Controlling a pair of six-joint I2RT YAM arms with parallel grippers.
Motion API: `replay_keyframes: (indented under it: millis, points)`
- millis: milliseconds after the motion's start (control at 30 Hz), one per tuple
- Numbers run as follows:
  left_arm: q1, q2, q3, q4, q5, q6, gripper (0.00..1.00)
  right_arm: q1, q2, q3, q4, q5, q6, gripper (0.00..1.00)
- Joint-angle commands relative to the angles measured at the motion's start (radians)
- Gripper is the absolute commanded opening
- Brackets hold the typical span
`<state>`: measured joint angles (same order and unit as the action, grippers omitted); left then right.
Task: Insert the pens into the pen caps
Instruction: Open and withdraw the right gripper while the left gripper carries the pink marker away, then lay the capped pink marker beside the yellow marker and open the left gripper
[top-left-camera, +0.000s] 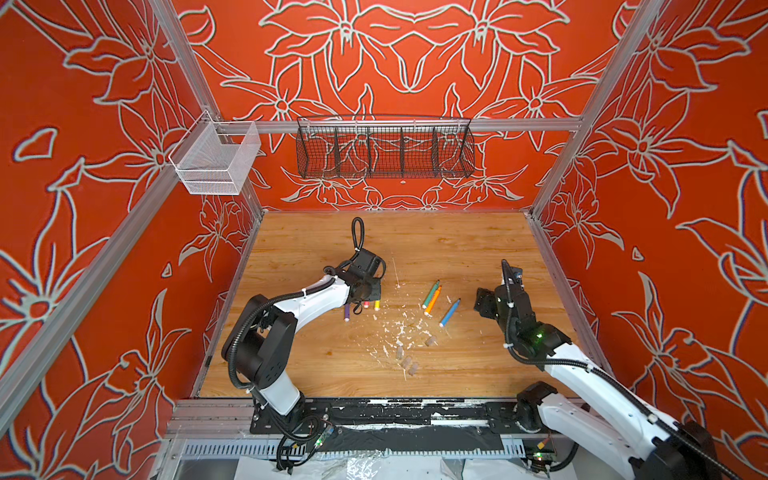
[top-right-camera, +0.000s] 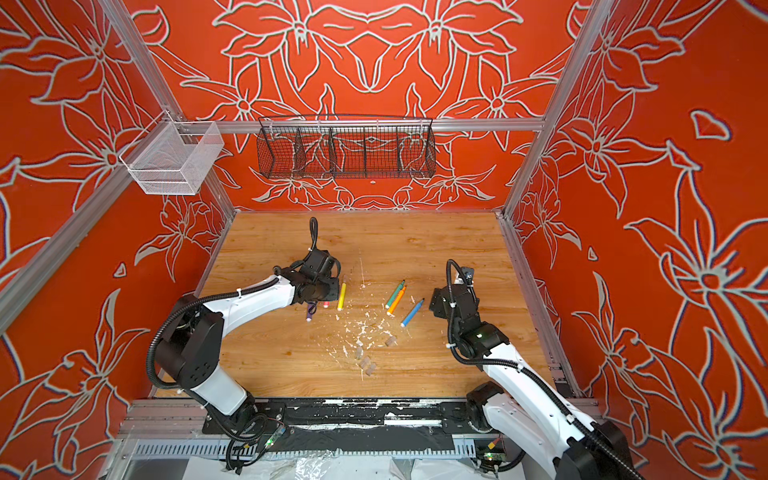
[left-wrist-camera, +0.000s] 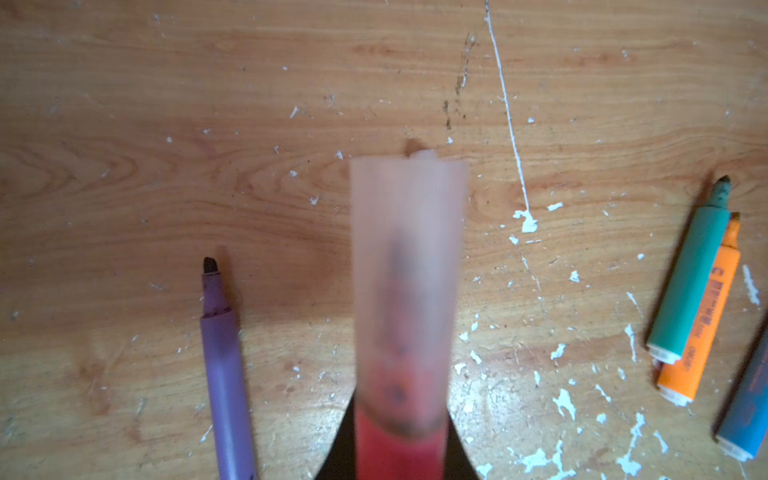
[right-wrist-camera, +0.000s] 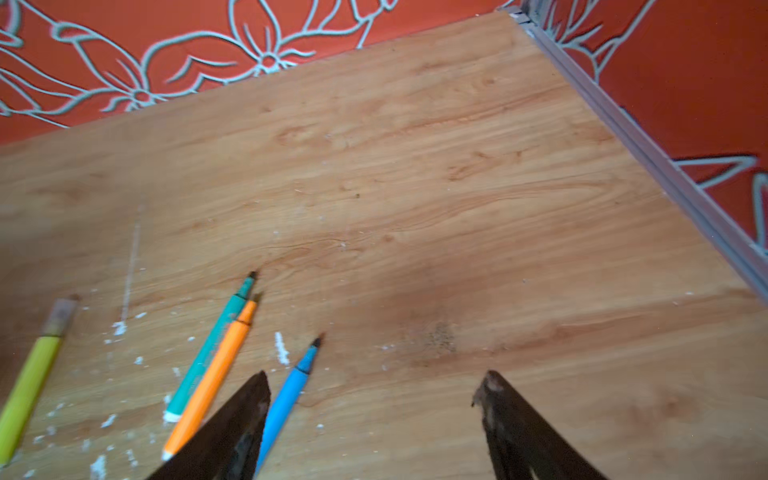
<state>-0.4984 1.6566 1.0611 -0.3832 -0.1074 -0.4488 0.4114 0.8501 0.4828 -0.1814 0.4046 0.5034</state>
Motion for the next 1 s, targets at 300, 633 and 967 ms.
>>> replay_keyframes:
  millis: [300,633,967]
  points:
    - [-0.002,0.146,0.087,-0.117,0.077,-0.074,0.00,-0.021,-0.137,-0.125,0.054,0.106,0.025,0.82]
    - [-0.002,0.206,0.142,-0.180,0.075,-0.080,0.17,-0.021,-0.052,-0.090,0.056,0.077,0.024,0.81]
    - [-0.001,0.208,0.152,-0.189,0.074,-0.074,0.25,-0.022,-0.095,-0.111,0.058,0.076,0.024,0.81]
